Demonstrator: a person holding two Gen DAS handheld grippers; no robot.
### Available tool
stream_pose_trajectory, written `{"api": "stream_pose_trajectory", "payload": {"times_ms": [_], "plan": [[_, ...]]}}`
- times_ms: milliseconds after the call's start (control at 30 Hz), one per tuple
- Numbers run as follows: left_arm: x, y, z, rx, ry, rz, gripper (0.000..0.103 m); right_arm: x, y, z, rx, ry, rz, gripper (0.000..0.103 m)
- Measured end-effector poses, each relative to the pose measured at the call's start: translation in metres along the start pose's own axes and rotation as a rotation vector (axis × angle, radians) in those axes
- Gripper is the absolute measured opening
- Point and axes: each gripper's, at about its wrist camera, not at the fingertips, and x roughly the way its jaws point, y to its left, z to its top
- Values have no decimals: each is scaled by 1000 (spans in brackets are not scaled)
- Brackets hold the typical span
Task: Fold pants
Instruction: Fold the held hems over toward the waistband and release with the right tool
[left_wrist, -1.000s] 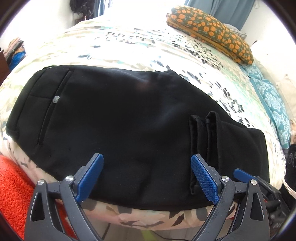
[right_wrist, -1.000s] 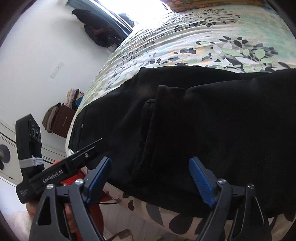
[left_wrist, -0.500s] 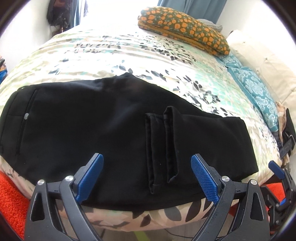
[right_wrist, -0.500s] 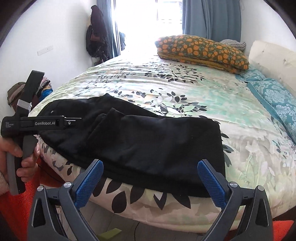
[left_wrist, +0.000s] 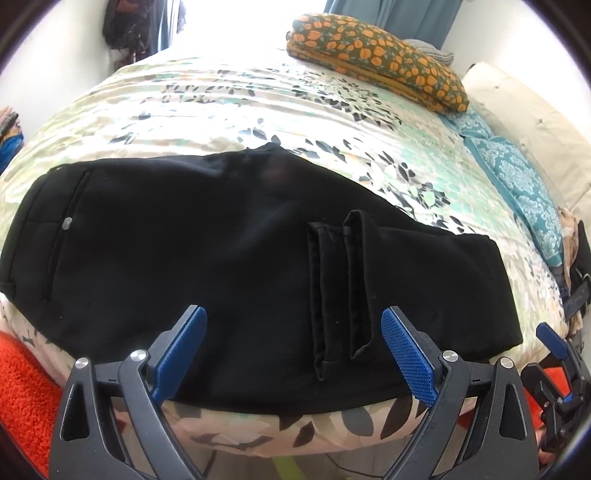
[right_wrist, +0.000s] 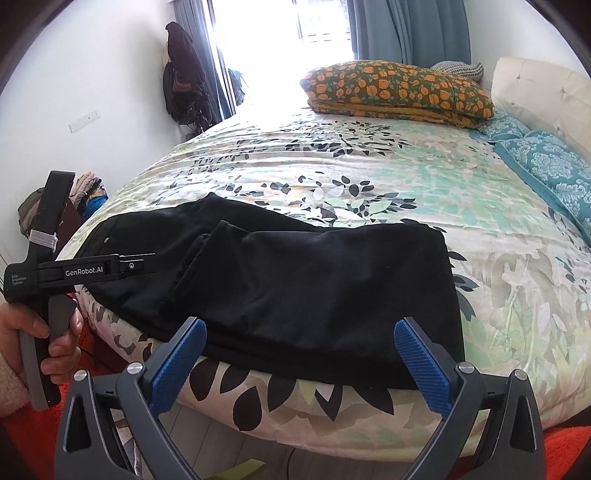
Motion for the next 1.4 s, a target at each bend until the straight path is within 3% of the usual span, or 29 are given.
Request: {"api": "stream_pose_trajectory", "payload": {"times_ms": [533,800,1400], "plan": [[3,-16,-5,91,16,15,96,7,-12,-2,19,32,-100,101],[3,-13,-4,75,17,19,96,14,-18,-5,36,67,-123,101],[-4,-7,2,35,6,-22,96,5,-32,-2,93,41,-156,101]]}}
